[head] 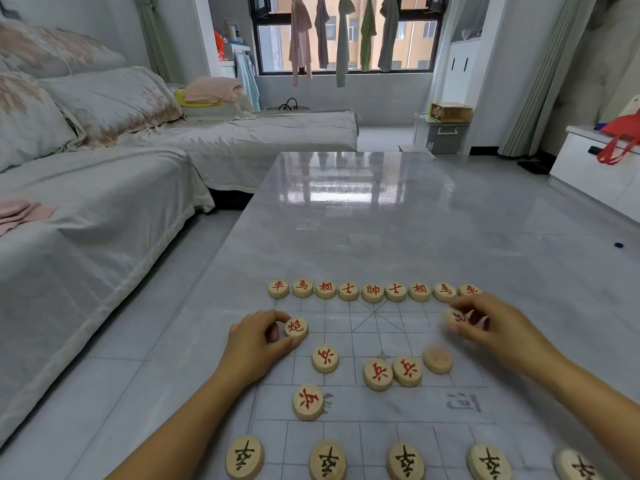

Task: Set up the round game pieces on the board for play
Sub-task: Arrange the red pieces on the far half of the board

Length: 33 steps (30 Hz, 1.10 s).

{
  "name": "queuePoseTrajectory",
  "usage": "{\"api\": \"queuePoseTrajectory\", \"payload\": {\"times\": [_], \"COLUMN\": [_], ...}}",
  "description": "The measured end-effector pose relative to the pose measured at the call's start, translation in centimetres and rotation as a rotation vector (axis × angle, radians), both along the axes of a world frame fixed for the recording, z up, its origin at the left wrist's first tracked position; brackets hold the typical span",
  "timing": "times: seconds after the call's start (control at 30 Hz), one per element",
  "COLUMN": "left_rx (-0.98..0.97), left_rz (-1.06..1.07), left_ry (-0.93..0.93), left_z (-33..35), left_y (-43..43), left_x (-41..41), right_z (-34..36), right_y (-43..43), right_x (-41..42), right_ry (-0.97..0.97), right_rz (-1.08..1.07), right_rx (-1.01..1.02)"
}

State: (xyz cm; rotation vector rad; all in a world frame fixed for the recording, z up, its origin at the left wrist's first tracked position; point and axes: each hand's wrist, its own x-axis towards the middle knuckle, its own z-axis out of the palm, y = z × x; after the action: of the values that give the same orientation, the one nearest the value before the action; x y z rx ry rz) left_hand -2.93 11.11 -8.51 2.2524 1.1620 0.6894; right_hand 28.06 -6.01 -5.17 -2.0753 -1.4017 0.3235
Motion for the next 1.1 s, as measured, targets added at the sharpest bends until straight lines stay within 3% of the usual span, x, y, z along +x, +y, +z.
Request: {"api": "queuePoseTrajectory", "payload": {"times": [0.2, 0.73, 0.93, 1.1], "left_rx": [-0.053, -0.015, -0.003, -0.003], "left_rz": [-0.004, 0.008, -0.008, -0.009], "left_ry": [-0.038, 0.000, 0.002, 0.013], "left_z": [-0.2, 0.0, 0.3, 0.4], "left_y": [0.3, 0.1, -0.1, -0.2], "left_x": [-0.1, 0.2, 0.1, 0.0], "right_z": [-3.3, -3.6, -3.6, -3.7], "right_y": [0.0, -0.1, 0.0, -0.2], "right_x": [0.8, 1.8, 1.9, 2.1], "right_ry": [0.021, 0.082, 0.205, 0.463], "right_rz": [0.013, 0.047, -0.016, -0.199], "right_rx": [0.018, 0.064, 0.172, 0.342]}}
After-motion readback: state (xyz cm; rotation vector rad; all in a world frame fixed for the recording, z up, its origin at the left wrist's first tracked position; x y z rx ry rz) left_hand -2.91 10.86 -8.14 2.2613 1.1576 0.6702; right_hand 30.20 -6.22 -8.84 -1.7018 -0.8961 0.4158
